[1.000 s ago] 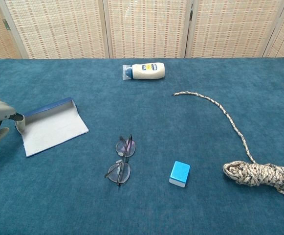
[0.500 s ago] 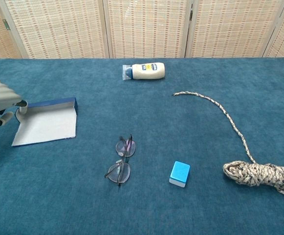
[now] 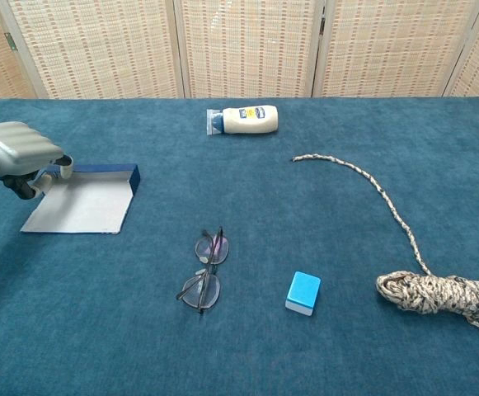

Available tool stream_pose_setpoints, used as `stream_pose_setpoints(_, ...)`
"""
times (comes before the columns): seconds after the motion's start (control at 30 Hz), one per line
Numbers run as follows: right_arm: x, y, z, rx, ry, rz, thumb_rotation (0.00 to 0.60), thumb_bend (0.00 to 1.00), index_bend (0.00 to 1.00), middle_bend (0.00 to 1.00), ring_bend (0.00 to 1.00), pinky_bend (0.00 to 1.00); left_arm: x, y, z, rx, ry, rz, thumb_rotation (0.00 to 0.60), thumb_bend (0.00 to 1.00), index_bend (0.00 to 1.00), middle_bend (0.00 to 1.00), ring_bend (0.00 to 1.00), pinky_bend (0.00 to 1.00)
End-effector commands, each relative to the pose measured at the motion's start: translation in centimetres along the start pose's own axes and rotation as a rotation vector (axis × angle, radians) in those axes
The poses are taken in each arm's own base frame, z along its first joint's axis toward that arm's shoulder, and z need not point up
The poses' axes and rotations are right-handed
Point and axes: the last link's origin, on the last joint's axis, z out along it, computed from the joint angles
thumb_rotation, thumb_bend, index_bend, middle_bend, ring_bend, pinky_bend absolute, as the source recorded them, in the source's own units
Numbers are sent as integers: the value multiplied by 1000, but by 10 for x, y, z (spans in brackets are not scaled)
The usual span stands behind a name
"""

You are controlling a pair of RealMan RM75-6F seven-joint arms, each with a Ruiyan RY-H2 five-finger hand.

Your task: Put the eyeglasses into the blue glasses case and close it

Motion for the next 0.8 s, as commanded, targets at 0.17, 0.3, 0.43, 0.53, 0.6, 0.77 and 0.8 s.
stream_pose_setpoints(0.17, -2, -3, 2, 10, -9, 0, 600, 335, 329, 421, 340, 314, 20, 5, -45, -162, 226, -115, 600, 586, 242, 1000, 989, 972)
stream_pose_setpoints(0.3, -3, -5, 3, 15, -12, 1, 600, 335, 329, 421, 342, 314, 25, 15, -63, -306, 312, -176, 600, 448, 249, 1000, 965, 955)
stream_pose_setpoints(0.43, -5, -6, 4, 19, -16, 1, 600, 336, 329, 422, 343, 314, 32, 30, -72, -422, 373, -198, 600, 399, 249, 1000, 965, 951)
stream_pose_setpoints(0.53, -4, -6, 4, 19, -15, 1, 600, 336, 329, 422, 344, 314, 37, 45, -75, -505, 409, -191, 600, 372, 256, 1000, 965, 951)
stream_pose_setpoints(0.6, -4, -5, 3, 16, -14, 1, 600, 335, 329, 422, 345, 314, 39, 55, -75, -552, 430, -173, 600, 349, 270, 1000, 965, 951)
stream_pose_setpoints(0.77, -3, -2, 1, 5, -12, -1, 600, 336, 329, 422, 348, 314, 42, 77, -75, -648, 459, -140, 600, 320, 290, 1000, 964, 949)
stream_pose_setpoints(0.8, -3, -2, 1, 4, -11, 0, 600, 336, 329, 422, 349, 314, 43, 82, -75, -668, 469, -126, 600, 315, 289, 1000, 964, 949)
